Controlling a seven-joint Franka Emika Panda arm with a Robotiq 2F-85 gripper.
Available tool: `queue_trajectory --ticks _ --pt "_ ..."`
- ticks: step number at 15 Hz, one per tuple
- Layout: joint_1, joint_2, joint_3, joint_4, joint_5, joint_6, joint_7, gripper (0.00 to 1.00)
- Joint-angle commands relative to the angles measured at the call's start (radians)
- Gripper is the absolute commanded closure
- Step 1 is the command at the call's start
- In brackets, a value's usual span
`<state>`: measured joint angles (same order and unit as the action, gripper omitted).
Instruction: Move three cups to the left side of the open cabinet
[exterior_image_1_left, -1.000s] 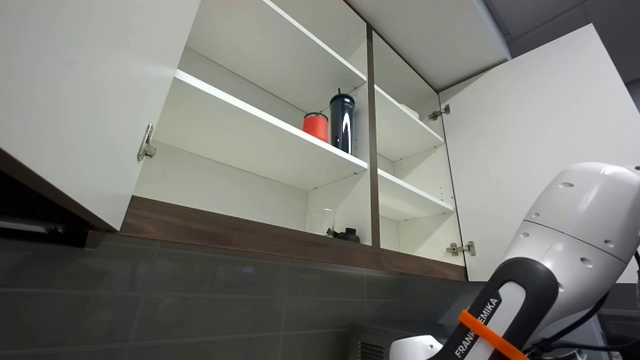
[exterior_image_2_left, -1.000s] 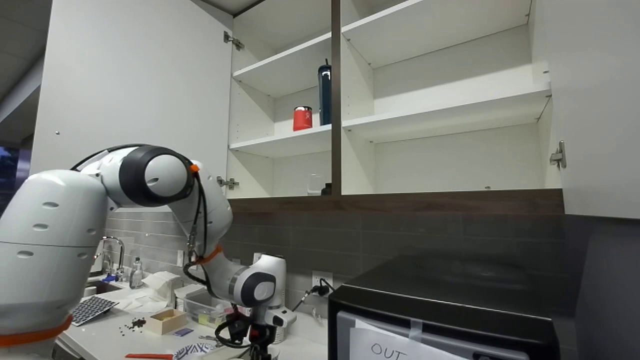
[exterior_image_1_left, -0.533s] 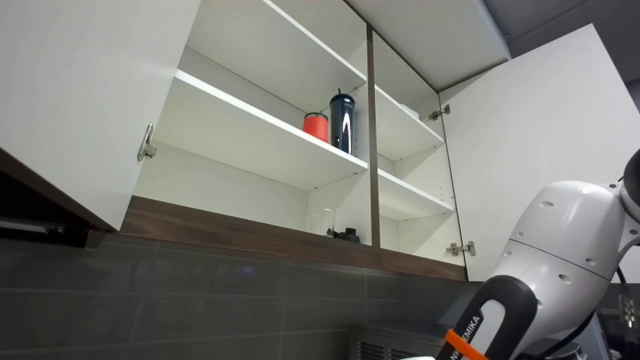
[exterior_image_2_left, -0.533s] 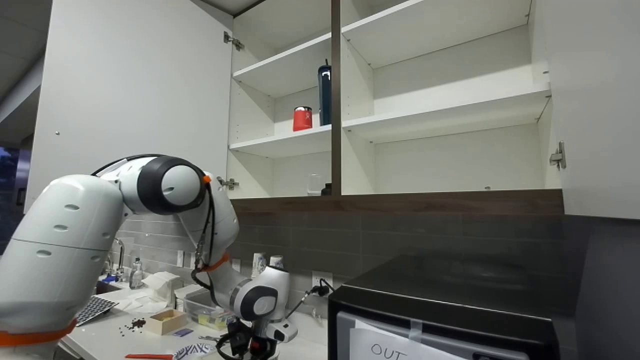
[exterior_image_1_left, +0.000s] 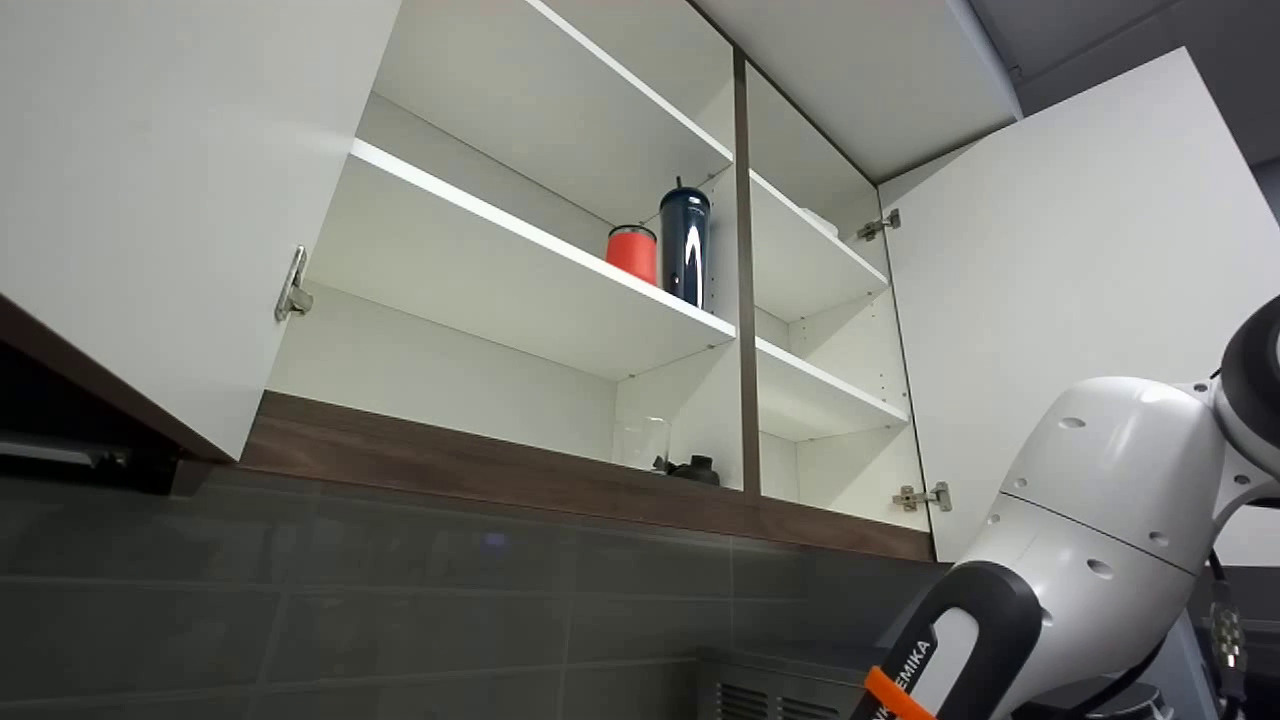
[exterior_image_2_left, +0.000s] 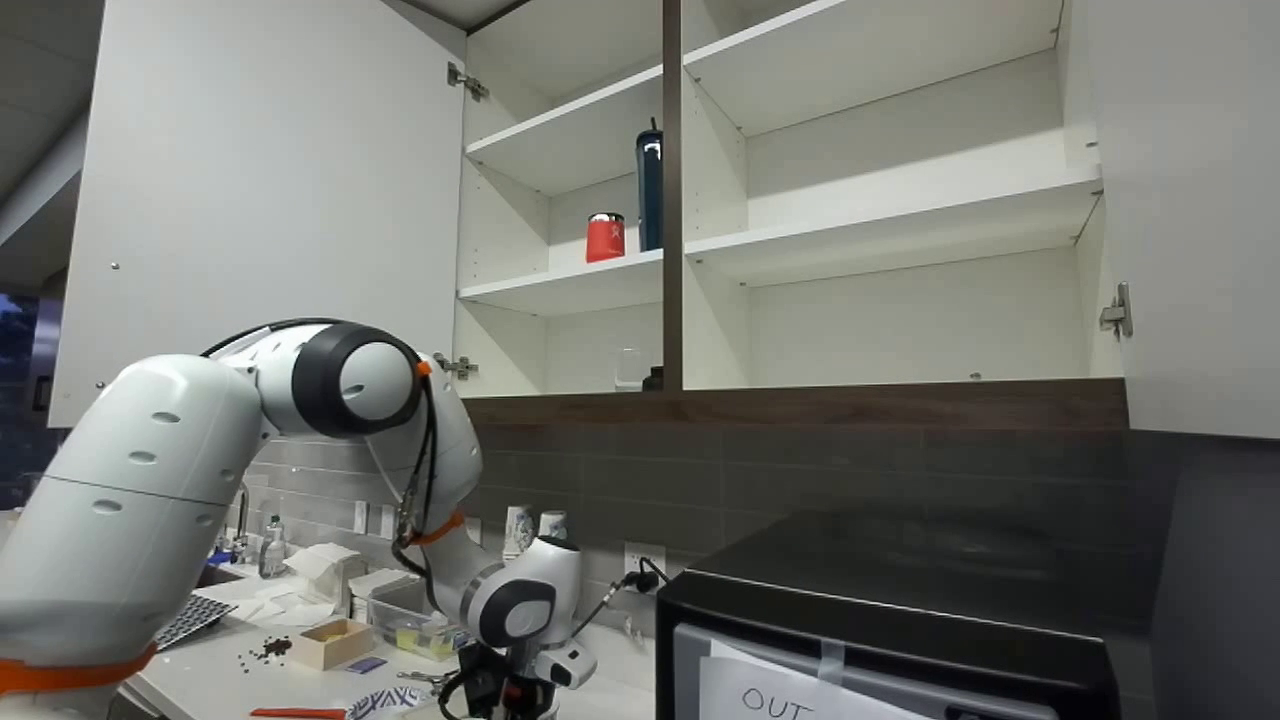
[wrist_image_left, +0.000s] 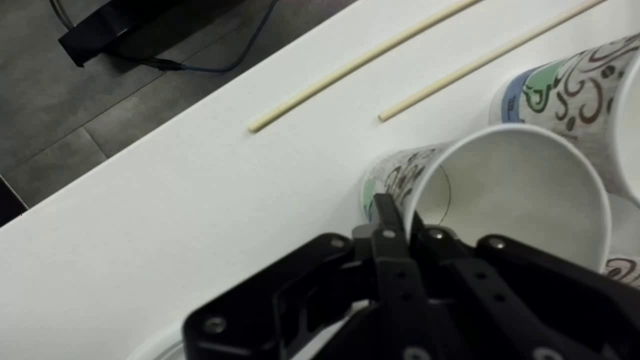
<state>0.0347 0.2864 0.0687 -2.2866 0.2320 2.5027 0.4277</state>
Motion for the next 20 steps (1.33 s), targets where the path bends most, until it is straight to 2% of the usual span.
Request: queue_trajectory --ticks 1,5,12,15,20 --pt "0.025 -0.024 -0.014 0.012 0.013 -0.01 0.004 0.99" --pt "0.055 -0.079 -0.019 0.019 -0.031 -0.031 0.045 0.99" --pt "0.096 -0.203 -0.031 0.029 -0.205 -0.033 0.196 0.99" --pt "0.086 -0.213 -0.005 0.063 -0.148 -0.059 0.141 0.99" --pt "0.082 -0.16 0.015 0.154 -0.084 -0.137 0.082 0.99"
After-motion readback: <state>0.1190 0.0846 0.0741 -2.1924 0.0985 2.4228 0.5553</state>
